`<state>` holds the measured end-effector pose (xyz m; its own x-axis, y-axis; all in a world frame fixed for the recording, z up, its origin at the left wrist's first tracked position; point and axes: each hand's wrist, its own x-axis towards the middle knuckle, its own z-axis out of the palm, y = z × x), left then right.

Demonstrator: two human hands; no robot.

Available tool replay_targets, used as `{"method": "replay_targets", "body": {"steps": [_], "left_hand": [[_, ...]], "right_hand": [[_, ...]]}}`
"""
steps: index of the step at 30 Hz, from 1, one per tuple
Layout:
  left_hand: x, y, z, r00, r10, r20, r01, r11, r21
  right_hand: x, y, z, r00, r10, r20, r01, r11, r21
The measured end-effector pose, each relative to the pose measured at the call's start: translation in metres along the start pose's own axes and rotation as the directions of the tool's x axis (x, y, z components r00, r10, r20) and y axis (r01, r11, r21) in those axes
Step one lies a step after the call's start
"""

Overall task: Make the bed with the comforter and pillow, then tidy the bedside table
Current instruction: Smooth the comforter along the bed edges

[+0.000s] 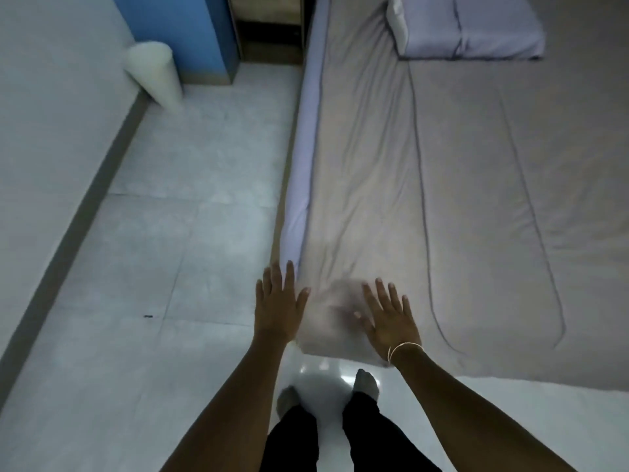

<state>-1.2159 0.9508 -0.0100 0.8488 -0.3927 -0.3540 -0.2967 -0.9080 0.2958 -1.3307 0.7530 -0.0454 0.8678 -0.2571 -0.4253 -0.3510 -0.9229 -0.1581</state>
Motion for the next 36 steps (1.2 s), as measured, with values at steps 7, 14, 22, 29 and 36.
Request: {"method": "replay_targets", "body": {"steps": [7, 14, 22, 29, 36], "left_hand": [[-0.004, -0.022, -0.136, 0.964, 0.186, -0.188, -0.179, 0.982, 0.055], [0.017, -0.065, -0.208, 0.961, 0.185, -0.207, -0.161, 0.979, 0.129], [0.116, -0.085, -0.258, 0.938, 0.289, -0.189, -0.261, 0.952, 0.160], [0.239, -0.111, -0.330, 0.941, 0.324, -0.100, -0.306, 0.938, 0.163], [0.363, -0.129, -0.402, 0.916, 0.387, -0.107, -0.362, 0.911, 0.198]], "right_hand": [[0.019, -0.086, -0.108, 0.981, -0.015, -0.195, 0.023, 0.999, 0.041], [0.055, -0.131, -0.173, 0.955, 0.006, -0.298, 0.018, 0.997, 0.077], [0.144, -0.143, -0.199, 0.950, 0.132, -0.281, -0.106, 0.989, 0.105], [0.255, -0.191, -0.249, 0.956, 0.215, -0.198, -0.183, 0.969, 0.167], [0.373, -0.241, -0.311, 0.961, 0.177, -0.214, -0.133, 0.969, 0.208]]}}
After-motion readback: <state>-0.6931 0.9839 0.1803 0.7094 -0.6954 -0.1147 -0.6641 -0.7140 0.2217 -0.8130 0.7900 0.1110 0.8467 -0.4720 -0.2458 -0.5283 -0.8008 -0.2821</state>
